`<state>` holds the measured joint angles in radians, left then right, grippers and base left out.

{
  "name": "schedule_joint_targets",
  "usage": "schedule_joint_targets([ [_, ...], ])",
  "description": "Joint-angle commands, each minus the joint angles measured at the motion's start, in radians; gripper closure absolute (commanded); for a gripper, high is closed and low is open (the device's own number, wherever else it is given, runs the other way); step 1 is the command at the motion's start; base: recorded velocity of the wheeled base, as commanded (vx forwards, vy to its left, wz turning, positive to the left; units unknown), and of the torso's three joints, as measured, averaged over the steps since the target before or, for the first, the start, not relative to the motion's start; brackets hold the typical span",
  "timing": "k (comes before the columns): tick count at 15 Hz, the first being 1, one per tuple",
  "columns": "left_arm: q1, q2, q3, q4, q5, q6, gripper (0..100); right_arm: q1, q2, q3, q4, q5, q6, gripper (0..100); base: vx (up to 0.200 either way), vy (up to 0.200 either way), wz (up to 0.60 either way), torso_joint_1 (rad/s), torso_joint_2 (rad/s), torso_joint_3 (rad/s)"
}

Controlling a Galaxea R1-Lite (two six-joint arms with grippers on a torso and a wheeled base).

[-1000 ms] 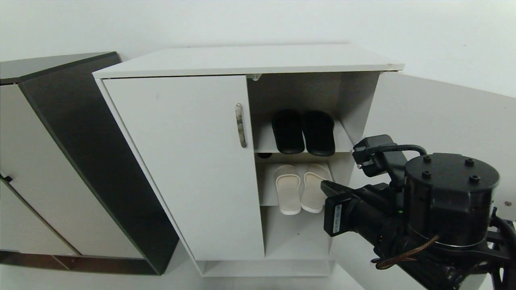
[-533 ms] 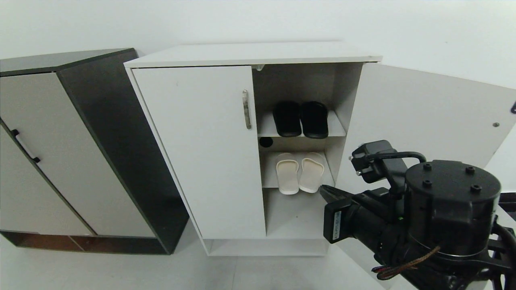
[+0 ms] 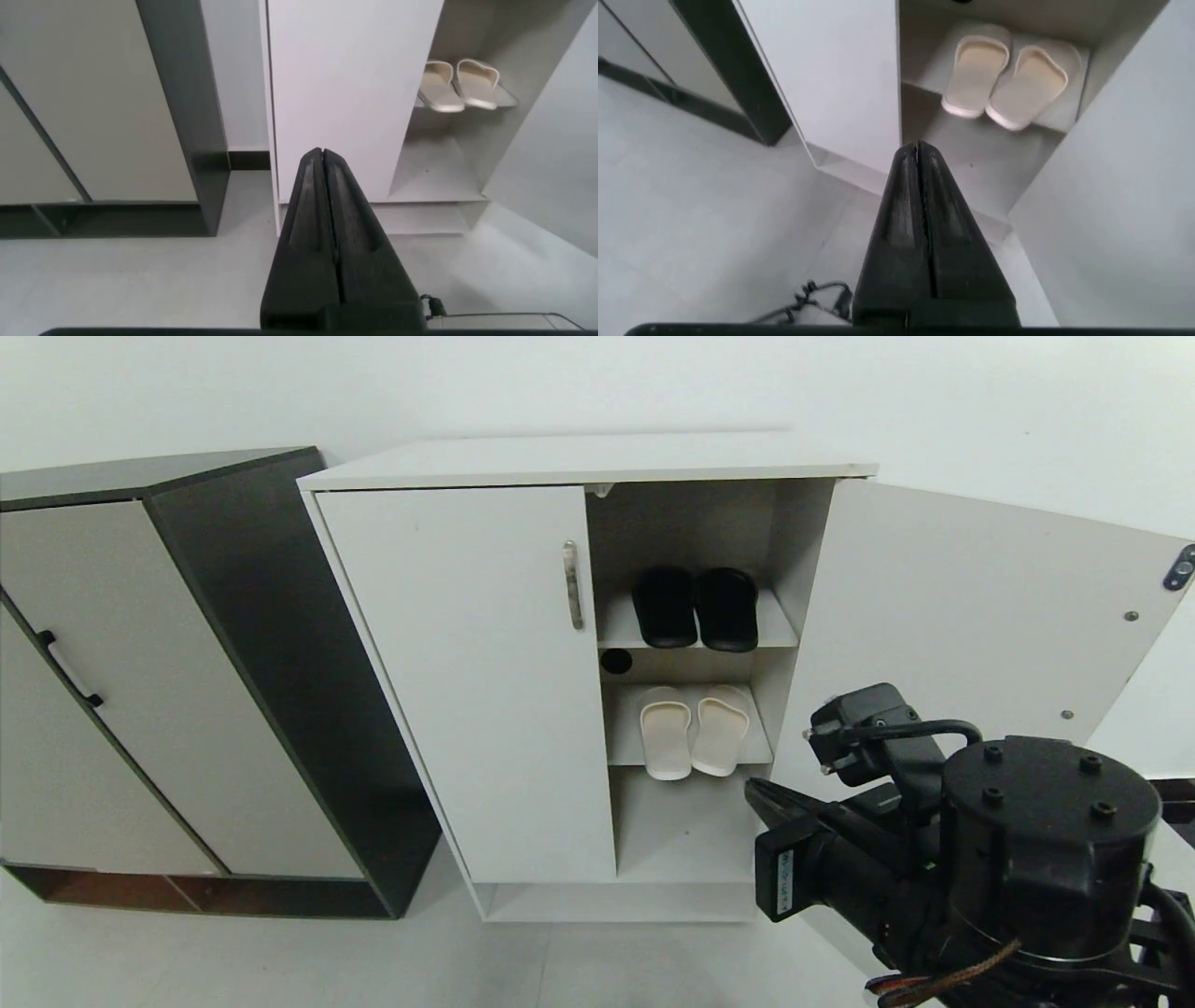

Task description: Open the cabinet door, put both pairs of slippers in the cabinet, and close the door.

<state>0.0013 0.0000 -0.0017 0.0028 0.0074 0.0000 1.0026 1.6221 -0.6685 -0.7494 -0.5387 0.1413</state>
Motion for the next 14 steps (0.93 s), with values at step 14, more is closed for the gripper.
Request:
schedule_joint_targets([
  [14,0.0,0.002,0.0,0.0,0.0,0.0,100,-0.002,0.012,0.014,-0.016,0.0,-0.005,100,0.0,0.0,0.0,0.1,-0.2,-0.103],
])
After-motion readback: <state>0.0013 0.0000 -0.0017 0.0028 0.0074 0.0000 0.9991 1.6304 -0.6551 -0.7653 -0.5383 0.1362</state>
